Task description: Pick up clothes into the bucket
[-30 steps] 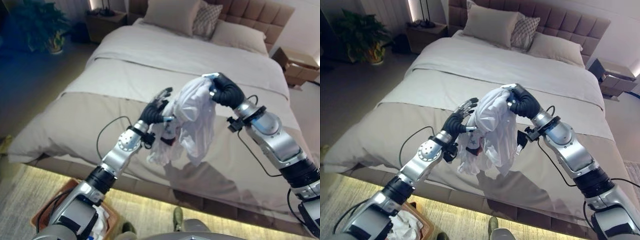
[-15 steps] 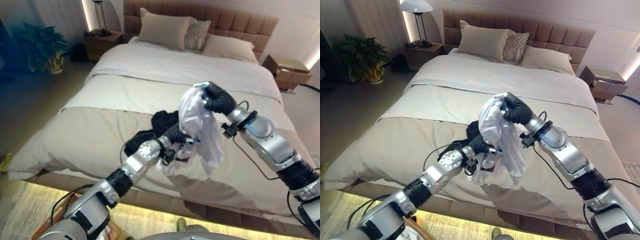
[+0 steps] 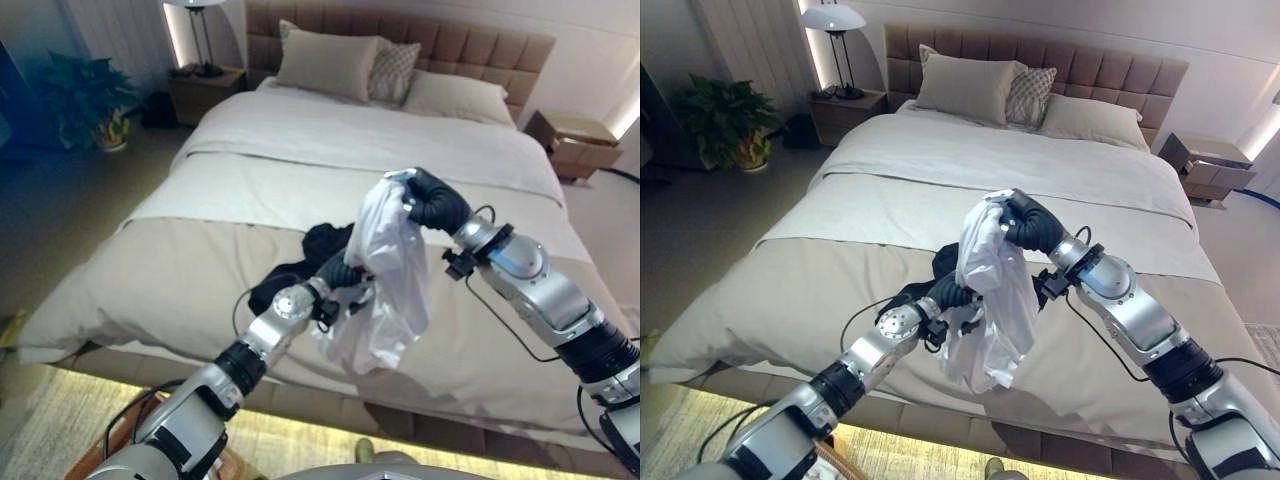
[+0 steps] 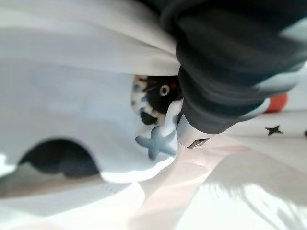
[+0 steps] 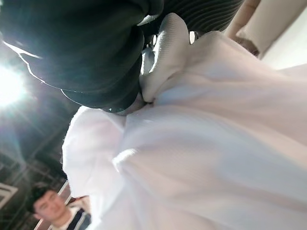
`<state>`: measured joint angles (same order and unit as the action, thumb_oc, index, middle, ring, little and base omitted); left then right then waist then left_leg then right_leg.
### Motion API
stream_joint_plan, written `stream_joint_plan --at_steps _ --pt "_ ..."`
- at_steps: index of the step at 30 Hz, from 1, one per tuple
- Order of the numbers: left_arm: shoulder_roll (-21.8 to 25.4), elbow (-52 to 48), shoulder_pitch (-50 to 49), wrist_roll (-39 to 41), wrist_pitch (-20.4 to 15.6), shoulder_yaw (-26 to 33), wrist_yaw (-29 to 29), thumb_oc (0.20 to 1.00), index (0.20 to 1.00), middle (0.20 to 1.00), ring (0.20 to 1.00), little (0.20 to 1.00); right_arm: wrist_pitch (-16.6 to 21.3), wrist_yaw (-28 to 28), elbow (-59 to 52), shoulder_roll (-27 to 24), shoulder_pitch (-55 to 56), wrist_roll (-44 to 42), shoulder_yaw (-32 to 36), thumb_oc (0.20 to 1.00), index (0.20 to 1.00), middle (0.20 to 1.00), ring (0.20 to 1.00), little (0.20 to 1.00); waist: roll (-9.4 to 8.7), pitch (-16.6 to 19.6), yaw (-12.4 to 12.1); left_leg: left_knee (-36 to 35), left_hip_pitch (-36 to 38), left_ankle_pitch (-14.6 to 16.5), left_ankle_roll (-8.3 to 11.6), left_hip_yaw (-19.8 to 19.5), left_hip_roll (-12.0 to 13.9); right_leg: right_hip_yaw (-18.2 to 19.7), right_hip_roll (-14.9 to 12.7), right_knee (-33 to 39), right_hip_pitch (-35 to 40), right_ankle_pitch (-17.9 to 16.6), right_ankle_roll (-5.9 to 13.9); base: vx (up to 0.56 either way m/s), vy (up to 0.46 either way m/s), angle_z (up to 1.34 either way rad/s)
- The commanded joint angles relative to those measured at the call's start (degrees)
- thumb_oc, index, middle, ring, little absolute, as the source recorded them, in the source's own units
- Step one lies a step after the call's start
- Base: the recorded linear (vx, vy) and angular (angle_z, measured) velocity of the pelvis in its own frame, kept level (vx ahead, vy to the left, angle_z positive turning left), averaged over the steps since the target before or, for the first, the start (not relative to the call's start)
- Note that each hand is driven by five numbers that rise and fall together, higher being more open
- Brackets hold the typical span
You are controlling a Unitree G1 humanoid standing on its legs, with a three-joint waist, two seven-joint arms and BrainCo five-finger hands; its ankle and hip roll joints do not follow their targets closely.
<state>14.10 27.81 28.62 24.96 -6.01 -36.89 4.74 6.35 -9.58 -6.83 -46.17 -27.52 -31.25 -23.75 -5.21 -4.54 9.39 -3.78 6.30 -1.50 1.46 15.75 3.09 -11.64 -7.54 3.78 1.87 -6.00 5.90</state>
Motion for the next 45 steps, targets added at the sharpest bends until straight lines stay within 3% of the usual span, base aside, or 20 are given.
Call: stream_joint_plan --at_steps 1,7,9,10,14,15,19,22,23,24,26,27,29,34,36,45 --pt "0.2 -2.9 -0.4 -2.0 -3.2 2.5 -2.6 0.200 0.200 0.200 0.200 0.200 5.2 2.4 -4.3 0.6 -2.9 -6.9 8.8 1.000 1.000 1.000 1.000 1.000 -1.97 -0.2 -2.3 4.1 -1.7 3.2 0.60 -6.3 1.6 -3.6 -3.7 -4.5 0.5 1.6 4.94 0.00 0.000 0.00" --pt "6.9 -16.7 -11.4 1.1 -4.6 11.3 -2.2 0.200 0.200 0.200 0.200 0.200 5.3 2.0 -3.6 1.7 4.5 -8.1 13.4 1.000 1.000 1.000 1.000 1.000 -2.13 -0.6 -3.9 4.8 -2.0 3.6 0.46 -6.9 1.6 -4.0 -3.8 -4.8 0.8 2.0 4.76 0.00 0.000 0.00" --pt "9.3 -21.2 -16.1 1.5 -5.3 15.6 -1.7 0.200 0.200 0.200 0.200 0.200 5.1 1.6 -2.8 2.1 7.5 -7.7 15.3 1.000 1.000 1.000 1.000 1.000 -2.12 -0.7 -4.5 4.9 -2.2 3.6 0.50 -7.2 1.6 -4.4 -3.8 -4.9 1.0 2.2 4.66 0.01 -0.006 0.02" --pt "10.6 -24.0 -20.1 1.4 -6.6 20.4 -1.9 0.200 0.200 0.200 0.200 0.200 4.9 1.5 -1.1 3.4 9.8 -6.7 16.6 1.000 1.000 1.000 1.000 1.000 -2.02 -0.9 -5.4 4.7 -2.4 3.4 0.58 -7.6 1.6 -4.9 -3.8 -4.9 1.0 2.4 4.58 0.01 -0.007 0.08" --pt "11.3 -27.3 -25.7 0.6 -8.6 27.4 -2.8 0.200 0.200 0.200 0.200 0.200 5.1 1.9 2.7 6.5 12.7 -4.5 18.4 1.000 1.000 1.000 1.000 1.000 -2.00 -1.1 -6.4 4.3 -2.6 3.0 0.78 -8.4 1.8 -6.1 -3.9 -4.9 1.3 2.7 4.48 0.00 -0.011 0.17" --pt "10.9 -27.0 -27.9 -0.4 -9.9 31.6 -4.2 0.200 0.200 0.200 0.200 0.200 5.4 3.3 6.0 9.0 13.6 -1.4 19.4 1.000 1.000 1.000 1.000 1.000 -1.82 -1.2 -7.4 4.0 -2.8 2.8 0.83 -8.9 1.8 -6.9 -3.9 -5.0 1.6 2.9 4.37 0.00 -0.017 0.25" --pt "10.4 -26.7 -31.3 -2.5 -11.9 38.1 -6.1 0.200 0.200 0.200 0.200 0.200 6.2 6.5 10.5 14.2 15.5 7.5 20.9 1.000 1.000 1.000 1.000 1.000 -1.62 -1.9 -9.1 4.2 -3.5 2.5 0.87 -10.6 1.7 -8.8 -4.0 -5.8 1.9 3.6 4.08 -0.01 -0.015 0.24" --pt "10.0 -26.7 -31.7 -2.9 -12.4 39.7 -6.9 0.200 0.200 0.200 0.200 0.200 6.6 7.3 13.0 17.4 16.2 7.2 21.6 1.000 1.000 1.000 1.000 1.000 -1.72 -2.4 -9.8 4.6 -4.5 2.4 0.90 -12.1 1.5 -10.3 -4.3 -6.7 2.1 4.2 3.89 -0.04 -0.028 0.38" --pt "9.7 -26.6 -32.0 -4.2 -13.1 41.9 -7.8 0.200 0.200 0.200 0.200 0.200 7.3 8.7 13.2 18.9 17.5 12.0 22.7 1.000 1.000 1.000 1.000 1.000 -1.68 -3.4 -11.3 5.3 -5.8 2.2 0.99 -13.9 1.5 -12.3 -4.5 -7.9 2.0 4.8 3.61 -0.04 -0.035 0.40" --pt "9.7 -26.7 -32.0 -4.2 -13.0 41.9 -7.8 0.200 0.200 0.200 0.200 0.200 7.3 8.7 13.2 19.0 17.5 12.1 22.7 1.000 1.000 1.000 1.000 1.000 -1.72 -3.4 -11.1 5.5 -6.0 2.3 1.00 -14.1 1.4 -12.5 -4.6 -8.0 2.0 4.9 3.61 -0.10 -0.069 0.70" --pt "9.2 -26.8 -32.0 -5.8 -13.9 43.6 -9.6 0.200 0.200 0.200 0.200 0.200 8.4 10.4 14.1 21.8 19.2 12.7 23.6 1.000 1.000 1.000 1.000 1.000 -1.76 -5.5 -13.1 7.7 -9.1 2.3 1.29 -17.5 1.2 -16.3 -4.9 -10.2 1.8 6.2 3.23 -0.10 -0.059 0.77" --pt "9.3 -26.8 -31.9 -5.8 -13.8 43.5 -9.6 0.200 0.200 0.200 0.200 0.200 8.4 10.4 14.1 21.8 19.2 12.7 23.7 1.000 1.000 1.000 1.000 1.000 -1.86 -5.3 -12.8 7.8 -9.5 1.9 1.20 -17.8 1.0 -16.6 -5.0 -10.0 1.7 6.0 3.23 -0.09 -0.046 0.69" --pt "9.2 -27.1 -31.8 -7.5 -14.2 44.6 -11.0 0.200 0.200 0.200 0.200 0.200 9.2 11.6 14.6 23.6 20.0 13.8 23.9 1.000 1.000 1.000 1.000 1.000 -2.00 -7.3 -15.0 9.3 -12.2 1.5 1.80 -20.6 0.5 -20.0 -4.9 -11.6 1.4 7.0 2.96 -0.09 -0.065 0.68" --pt "10.1 -26.5 -31.3 -10.7 -14.1 44.7 -13.4 0.200 0.200 0.200 0.200 0.200 10.4 13.8 16.0 25.3 19.9 13.5 24.0 1.000 1.000 1.000 1.000 1.000 -2.07 -10.1 -17.0 10.5 -15.8 0.2 2.40 -23.9 0.1 -23.9 -4.9 -14.2 0.1 8.1 2.60 -0.09 -0.047 0.62" --pt "10.6 -25.2 -30.7 -13.3 -13.8 45.0 -15.9 0.200 0.200 0.200 0.200 0.200 11.0 15.6 16.7 25.9 19.3 13.4 24.0 1.000 1.000 1.000 1.000 1.000 -2.03 -12.5 -17.8 12.3 -18.0 1.2 2.98 -25.7 0.3 -24.7 -5.0 -17.9 -1.7 10.5 2.98 -0.07 -0.067 0.59" --pt "11.8 -16.4 -25.9 -19.3 -12.7 44.2 -26.0 0.200 0.200 0.200 0.200 0.200 12.2 18.7 14.7 25.2 18.2 12.3 23.8 1.000 1.000 1.000 1.000 1.000 -1.92 -18.1 -19.2 18.1 -26.9 1.2 2.82 -30.1 -1.0 -28.3 -8.2 -26.7 -9.2 13.3 2.88 -0.08 0.011 0.29"
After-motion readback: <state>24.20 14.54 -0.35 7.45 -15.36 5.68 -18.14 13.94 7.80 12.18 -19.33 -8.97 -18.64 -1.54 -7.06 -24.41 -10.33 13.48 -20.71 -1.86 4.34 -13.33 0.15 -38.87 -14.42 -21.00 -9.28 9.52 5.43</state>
